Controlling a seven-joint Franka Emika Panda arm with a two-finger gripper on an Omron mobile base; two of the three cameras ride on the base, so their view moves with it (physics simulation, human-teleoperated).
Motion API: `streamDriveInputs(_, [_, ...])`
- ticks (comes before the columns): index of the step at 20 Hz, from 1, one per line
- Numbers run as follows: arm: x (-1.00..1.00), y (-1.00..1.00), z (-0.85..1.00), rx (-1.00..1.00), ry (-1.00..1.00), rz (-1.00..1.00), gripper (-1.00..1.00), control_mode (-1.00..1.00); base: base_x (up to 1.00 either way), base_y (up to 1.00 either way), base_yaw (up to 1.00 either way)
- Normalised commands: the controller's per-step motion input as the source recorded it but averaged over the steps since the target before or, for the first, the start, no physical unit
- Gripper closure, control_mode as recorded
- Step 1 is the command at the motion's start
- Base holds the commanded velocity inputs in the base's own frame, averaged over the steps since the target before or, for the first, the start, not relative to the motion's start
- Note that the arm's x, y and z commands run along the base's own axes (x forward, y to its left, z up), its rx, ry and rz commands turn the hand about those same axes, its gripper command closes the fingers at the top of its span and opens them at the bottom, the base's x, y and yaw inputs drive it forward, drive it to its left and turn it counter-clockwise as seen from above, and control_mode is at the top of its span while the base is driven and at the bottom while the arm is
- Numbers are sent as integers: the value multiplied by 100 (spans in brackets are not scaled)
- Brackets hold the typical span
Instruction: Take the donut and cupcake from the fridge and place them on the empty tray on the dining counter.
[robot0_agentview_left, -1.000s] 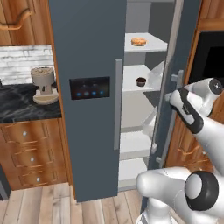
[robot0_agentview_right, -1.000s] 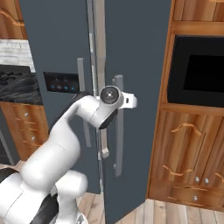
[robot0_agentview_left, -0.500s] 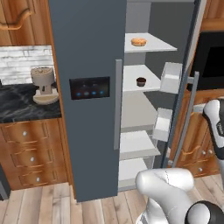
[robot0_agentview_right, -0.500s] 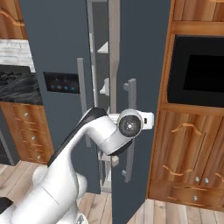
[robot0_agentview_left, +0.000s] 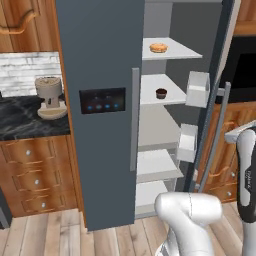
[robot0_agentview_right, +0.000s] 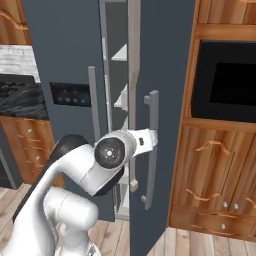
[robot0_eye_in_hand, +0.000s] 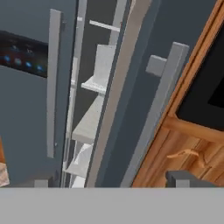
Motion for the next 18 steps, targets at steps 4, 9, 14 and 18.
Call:
streamDriveInputs(4, [-16, 100, 19, -48, 0, 8, -100, -100, 0, 0, 0])
streamDriveInputs(9, [-3, 100, 5, -55, 0, 1, -100, -100, 0, 0, 0])
streamDriveInputs(14, [0, 66, -2, -54, 10, 0, -100, -100, 0, 0, 0])
streamDriveInputs(18, [33, 44, -14, -45, 5, 0, -100, -100, 0, 0, 0])
